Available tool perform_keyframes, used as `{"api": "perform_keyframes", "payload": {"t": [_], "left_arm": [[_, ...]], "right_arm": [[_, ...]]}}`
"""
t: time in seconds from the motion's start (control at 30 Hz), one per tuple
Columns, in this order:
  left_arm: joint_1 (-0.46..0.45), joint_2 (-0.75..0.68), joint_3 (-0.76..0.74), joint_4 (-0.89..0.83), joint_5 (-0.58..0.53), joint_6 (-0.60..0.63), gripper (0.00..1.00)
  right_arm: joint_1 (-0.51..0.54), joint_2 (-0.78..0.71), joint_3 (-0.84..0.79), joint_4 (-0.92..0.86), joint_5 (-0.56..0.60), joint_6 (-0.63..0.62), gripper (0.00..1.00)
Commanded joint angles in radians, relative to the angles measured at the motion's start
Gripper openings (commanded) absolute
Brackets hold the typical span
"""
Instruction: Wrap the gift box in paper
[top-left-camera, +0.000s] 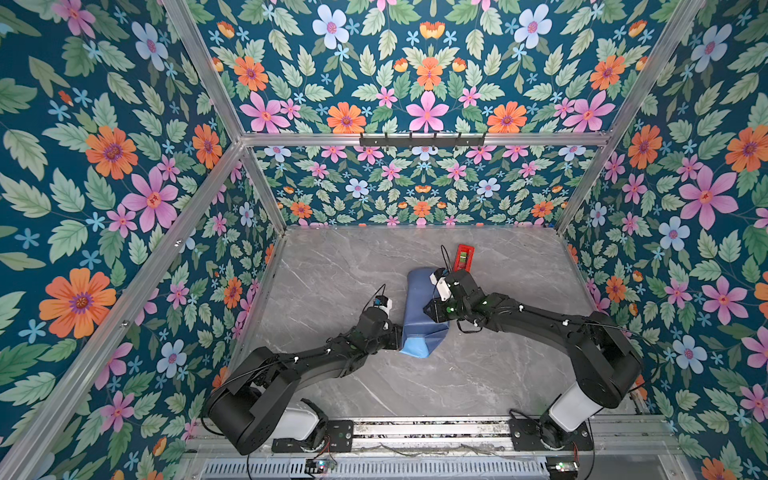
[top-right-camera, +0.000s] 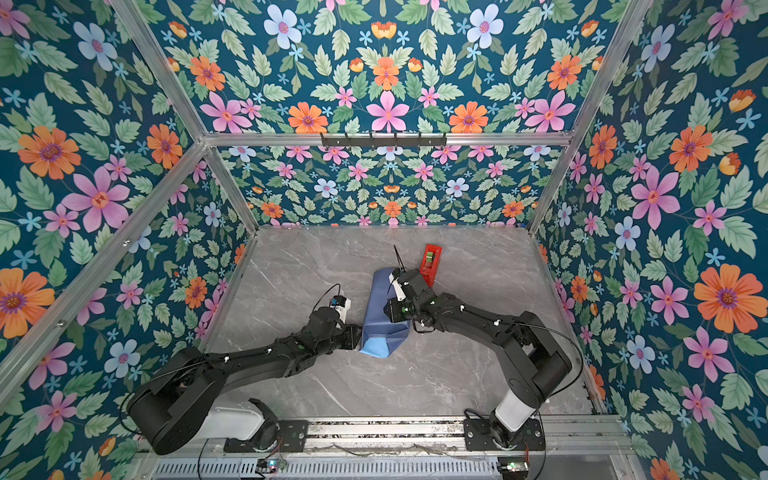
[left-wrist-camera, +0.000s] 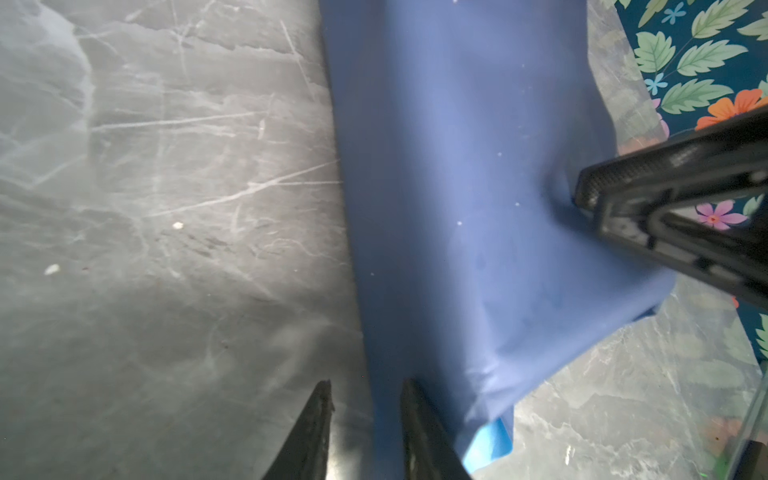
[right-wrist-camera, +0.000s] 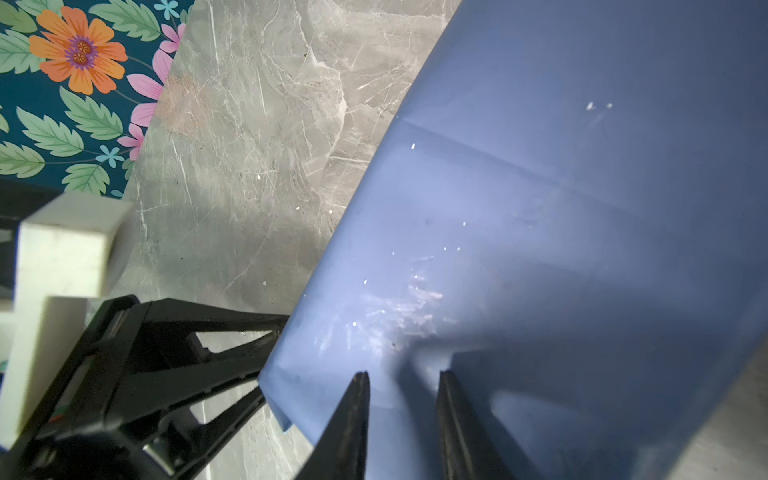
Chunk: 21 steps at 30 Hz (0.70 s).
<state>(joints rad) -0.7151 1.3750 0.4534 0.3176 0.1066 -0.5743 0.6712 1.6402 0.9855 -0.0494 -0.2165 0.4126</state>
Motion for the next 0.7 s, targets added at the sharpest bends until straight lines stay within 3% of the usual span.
{"api": "perform_keyframes", "payload": {"t": [0.0,0.67], "left_arm": [[-0.015,0.008,0.010,0.021,-0.032,-0.007,0.31],[-0.063,0.076,0.042,0.057,-0.048,-0.045,0.31]], "right_arm": [[0.001,-0.001,-0.019,-0.032,0.011,0.003,0.30],[0.000,-0.021,-0.040,-0.028,0.012,0.002,0.28]]}}
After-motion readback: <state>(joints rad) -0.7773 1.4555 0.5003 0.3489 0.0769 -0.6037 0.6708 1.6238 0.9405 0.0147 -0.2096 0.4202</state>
